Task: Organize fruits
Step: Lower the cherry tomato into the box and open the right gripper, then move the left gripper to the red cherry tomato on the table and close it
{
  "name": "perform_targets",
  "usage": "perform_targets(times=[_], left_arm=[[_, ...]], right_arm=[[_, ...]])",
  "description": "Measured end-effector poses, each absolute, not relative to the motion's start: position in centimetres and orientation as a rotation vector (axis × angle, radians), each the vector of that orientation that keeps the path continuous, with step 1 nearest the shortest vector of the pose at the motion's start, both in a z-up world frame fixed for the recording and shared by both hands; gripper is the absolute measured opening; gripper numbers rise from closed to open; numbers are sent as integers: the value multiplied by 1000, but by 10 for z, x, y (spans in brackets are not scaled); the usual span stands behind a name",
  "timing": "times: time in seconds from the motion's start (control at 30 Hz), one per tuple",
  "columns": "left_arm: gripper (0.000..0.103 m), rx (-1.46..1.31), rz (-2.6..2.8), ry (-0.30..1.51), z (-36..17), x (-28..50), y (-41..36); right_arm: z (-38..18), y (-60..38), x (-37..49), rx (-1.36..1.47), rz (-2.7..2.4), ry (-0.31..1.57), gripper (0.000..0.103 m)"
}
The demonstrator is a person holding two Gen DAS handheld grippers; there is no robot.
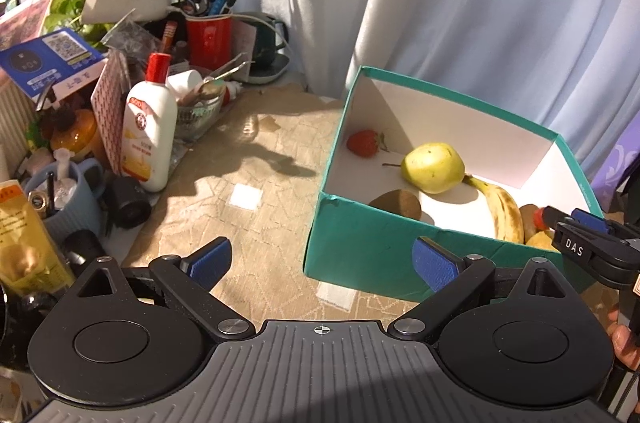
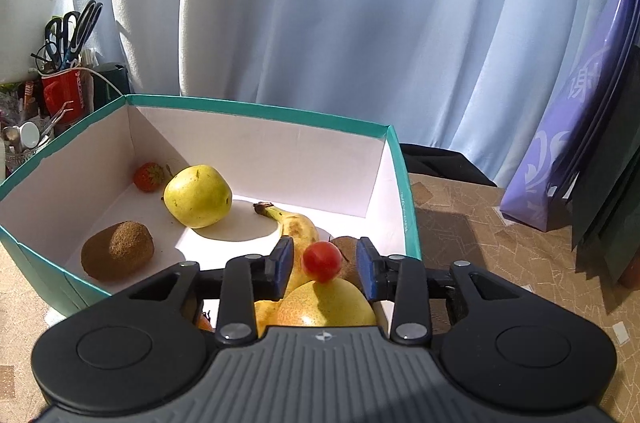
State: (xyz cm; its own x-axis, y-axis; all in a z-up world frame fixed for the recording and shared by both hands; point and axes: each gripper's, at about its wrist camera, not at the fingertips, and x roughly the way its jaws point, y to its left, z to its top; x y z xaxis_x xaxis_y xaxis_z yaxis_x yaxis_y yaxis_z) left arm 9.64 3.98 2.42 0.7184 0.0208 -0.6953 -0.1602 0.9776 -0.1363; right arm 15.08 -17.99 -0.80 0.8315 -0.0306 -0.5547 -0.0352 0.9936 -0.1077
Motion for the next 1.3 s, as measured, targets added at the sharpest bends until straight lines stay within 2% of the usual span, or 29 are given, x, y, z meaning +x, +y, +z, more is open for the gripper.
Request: perform_targets(times=[0.03, 0.07, 0.1, 0.13, 0.3, 0.47, 0.83, 0.97, 1.13, 1.3], left_arm=[[100, -189, 99, 766, 24, 96, 39], [100, -186, 102, 769, 23, 96, 39], [100, -185, 100, 771, 22, 95, 39], [100, -183, 95, 773, 21, 95, 39], [100, -157, 68, 787, 13, 86, 35], [100, -96, 31, 812, -3, 70, 23], [99, -43, -33, 855, -34, 44, 3], [87, -38, -66, 869, -40, 41, -4], [84, -50, -73, 890, -45, 41, -4], [75, -69, -88, 915, -48, 46, -3]], right_arm=[[-7, -179, 150, -117, 9, 587, 51], [-6, -177, 149, -128, 8, 578, 67], [-4, -174, 147, -145, -6, 566, 73], [-1, -173, 145, -151, -12, 554, 75], [13, -179, 129, -100, -9, 529, 76], [32, -187, 82, -25, -19, 473, 84], [24, -180, -8, -38, -100, 501, 84], [23, -181, -18, -36, -108, 507, 84], [19, -183, -27, -32, -121, 529, 84], [17, -183, -29, -28, -130, 541, 84]])
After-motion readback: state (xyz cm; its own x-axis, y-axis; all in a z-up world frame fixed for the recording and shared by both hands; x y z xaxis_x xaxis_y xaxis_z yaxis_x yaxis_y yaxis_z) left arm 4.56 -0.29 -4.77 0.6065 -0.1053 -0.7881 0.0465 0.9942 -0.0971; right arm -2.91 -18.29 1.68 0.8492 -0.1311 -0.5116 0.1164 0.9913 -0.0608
